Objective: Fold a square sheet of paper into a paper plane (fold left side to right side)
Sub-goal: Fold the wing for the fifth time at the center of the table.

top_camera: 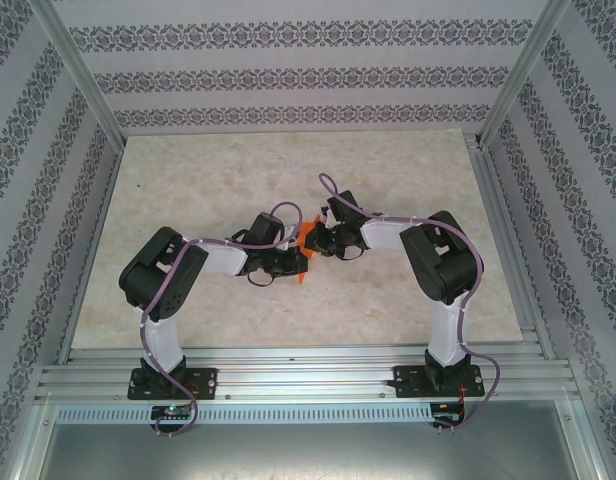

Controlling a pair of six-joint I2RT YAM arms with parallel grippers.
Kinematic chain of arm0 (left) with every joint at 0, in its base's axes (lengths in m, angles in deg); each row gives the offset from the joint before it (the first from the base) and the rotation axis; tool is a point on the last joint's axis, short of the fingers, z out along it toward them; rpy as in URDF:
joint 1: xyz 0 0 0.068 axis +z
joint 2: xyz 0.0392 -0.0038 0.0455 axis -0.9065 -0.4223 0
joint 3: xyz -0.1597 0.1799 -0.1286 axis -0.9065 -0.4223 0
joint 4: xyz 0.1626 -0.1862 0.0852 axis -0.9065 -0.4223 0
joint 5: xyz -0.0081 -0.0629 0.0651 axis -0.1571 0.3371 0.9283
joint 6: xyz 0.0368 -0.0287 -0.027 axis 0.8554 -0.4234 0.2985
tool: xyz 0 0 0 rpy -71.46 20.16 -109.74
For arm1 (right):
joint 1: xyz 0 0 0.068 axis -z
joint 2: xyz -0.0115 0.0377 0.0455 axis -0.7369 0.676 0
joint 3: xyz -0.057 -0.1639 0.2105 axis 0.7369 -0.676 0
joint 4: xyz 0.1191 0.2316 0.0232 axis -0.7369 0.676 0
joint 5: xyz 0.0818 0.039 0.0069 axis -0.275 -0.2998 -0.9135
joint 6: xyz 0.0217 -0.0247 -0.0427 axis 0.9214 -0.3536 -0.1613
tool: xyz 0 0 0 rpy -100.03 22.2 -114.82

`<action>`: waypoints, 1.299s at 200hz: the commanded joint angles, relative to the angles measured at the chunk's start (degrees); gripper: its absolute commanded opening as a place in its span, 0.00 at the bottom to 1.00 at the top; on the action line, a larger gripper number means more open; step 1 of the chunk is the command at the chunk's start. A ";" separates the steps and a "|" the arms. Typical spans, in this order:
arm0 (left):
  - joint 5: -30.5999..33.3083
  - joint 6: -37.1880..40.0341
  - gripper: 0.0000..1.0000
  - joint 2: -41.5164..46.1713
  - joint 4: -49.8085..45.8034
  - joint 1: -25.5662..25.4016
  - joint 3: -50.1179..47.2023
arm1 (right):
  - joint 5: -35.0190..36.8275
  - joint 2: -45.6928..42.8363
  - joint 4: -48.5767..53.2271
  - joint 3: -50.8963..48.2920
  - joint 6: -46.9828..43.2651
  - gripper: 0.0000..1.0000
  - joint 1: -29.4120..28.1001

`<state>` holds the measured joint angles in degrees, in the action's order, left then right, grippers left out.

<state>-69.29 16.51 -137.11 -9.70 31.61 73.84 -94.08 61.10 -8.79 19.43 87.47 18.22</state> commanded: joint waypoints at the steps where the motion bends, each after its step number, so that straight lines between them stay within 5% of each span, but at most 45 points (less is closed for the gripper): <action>1: 4.73 3.15 0.07 -1.94 -7.27 -1.87 -0.22 | 4.12 2.35 3.94 0.35 -1.34 0.16 -0.36; 174: 5.65 0.29 0.06 -2.10 -4.00 -3.16 -7.91 | 8.49 8.48 3.91 13.95 -9.40 0.16 7.91; 260: 5.59 -0.03 0.06 -1.91 -3.54 -3.66 -6.92 | 4.09 -10.46 -0.57 -0.03 -6.95 0.18 4.40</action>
<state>-65.71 17.32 -135.84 -3.30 30.11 69.82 -87.98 55.90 -4.75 24.92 78.29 25.76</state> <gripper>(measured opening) 0.066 0.181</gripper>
